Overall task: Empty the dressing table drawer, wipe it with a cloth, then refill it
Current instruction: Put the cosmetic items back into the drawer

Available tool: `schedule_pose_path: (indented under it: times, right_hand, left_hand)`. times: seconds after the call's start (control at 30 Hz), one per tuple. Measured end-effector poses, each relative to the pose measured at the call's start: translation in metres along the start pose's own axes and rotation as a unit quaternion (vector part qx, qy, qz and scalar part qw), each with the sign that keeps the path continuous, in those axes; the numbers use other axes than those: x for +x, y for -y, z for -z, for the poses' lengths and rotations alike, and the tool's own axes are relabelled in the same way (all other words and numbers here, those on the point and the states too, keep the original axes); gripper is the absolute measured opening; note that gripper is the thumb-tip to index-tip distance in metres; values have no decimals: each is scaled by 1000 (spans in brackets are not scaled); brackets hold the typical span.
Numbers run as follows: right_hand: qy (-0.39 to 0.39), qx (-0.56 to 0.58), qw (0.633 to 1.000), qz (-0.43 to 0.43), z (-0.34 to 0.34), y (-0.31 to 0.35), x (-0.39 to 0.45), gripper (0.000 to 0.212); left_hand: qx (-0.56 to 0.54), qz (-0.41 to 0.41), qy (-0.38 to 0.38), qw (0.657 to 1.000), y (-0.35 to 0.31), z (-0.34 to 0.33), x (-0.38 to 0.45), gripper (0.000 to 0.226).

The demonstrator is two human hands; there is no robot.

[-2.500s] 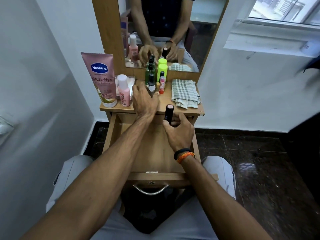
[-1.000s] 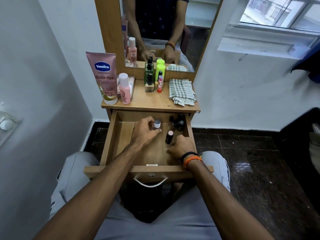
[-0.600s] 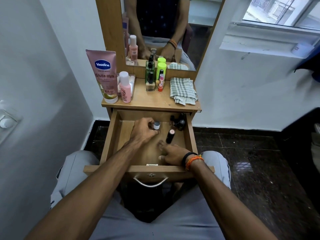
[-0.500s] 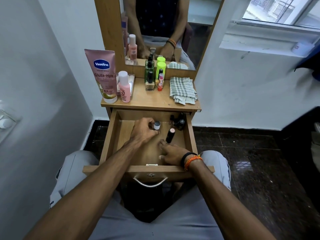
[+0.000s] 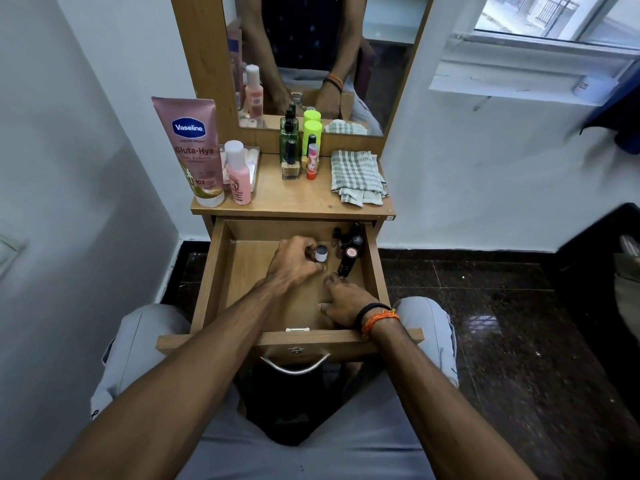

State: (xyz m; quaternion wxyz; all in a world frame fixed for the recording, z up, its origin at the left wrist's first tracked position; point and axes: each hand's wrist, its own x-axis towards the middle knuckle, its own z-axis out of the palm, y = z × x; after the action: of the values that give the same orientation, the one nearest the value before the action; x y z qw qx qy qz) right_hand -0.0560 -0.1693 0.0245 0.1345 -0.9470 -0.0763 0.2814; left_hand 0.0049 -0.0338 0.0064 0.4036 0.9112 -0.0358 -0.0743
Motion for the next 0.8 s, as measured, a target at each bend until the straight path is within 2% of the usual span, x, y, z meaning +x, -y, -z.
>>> schedule_pose_path:
  times: [0.2, 0.8]
  right_hand:
    - [-8, 10, 1000, -27, -1, -3, 1, 68]
    - [-44, 72, 993, -77, 2, -8, 1, 37]
  left_hand:
    - [0, -12, 16, 1000, -4, -7, 3, 13]
    - [2, -38, 10, 999, -14, -28, 10, 11]
